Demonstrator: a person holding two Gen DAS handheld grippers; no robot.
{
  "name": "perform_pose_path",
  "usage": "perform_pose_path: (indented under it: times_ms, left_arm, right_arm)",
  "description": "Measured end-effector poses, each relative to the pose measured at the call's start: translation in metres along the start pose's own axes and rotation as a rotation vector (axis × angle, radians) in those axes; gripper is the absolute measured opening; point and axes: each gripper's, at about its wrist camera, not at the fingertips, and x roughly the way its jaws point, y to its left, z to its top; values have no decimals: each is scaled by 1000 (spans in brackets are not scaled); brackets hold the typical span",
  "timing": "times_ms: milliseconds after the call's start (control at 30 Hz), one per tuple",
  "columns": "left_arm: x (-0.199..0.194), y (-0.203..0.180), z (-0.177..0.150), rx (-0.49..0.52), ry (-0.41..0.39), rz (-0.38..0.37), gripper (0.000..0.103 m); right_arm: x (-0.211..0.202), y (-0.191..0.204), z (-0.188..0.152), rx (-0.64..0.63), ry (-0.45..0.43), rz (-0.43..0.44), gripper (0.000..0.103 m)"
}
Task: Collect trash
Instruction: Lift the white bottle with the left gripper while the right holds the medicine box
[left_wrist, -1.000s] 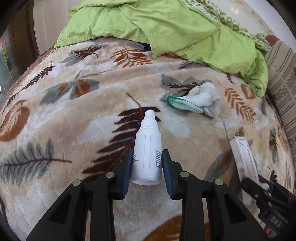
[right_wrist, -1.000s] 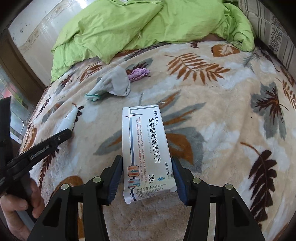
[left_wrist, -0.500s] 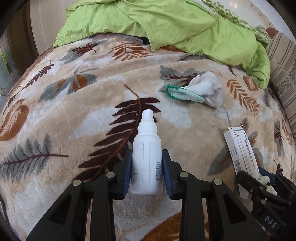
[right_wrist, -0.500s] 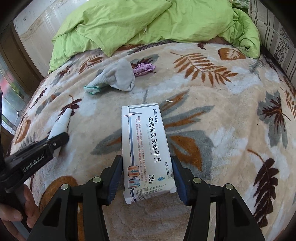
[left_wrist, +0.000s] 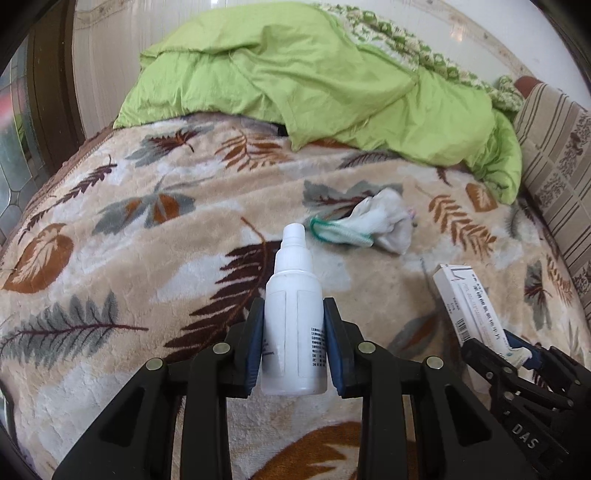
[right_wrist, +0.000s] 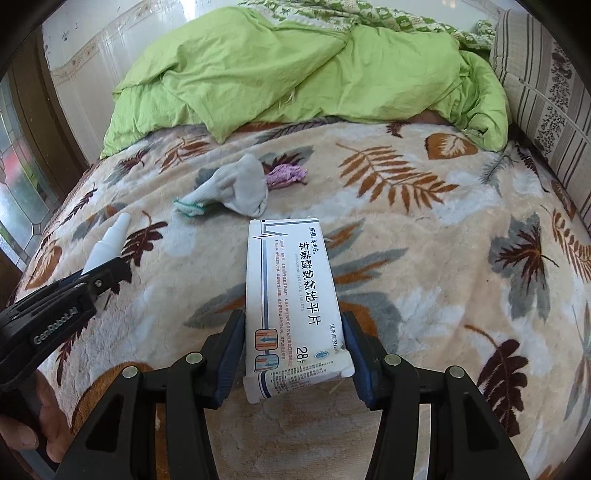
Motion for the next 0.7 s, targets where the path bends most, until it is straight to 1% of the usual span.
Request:
perform_pose_path:
  times_ms: [100, 167, 433, 700]
  left_arm:
    - [-10, -5, 2, 11, -36, -9, 29]
    - [-14, -6, 3, 19, -46, -15, 29]
    - [-16, -10, 1, 35, -43, -22, 29]
    - [-16, -11, 0, 35, -43, -19, 29]
  right_arm:
    - [1, -3, 2, 15, -4, -3, 56]
    - [2, -3, 2, 20, -2, 3, 56]
    - [2, 6, 4, 8, -13, 19, 56]
    - [0, 5, 5, 14, -17, 26, 56]
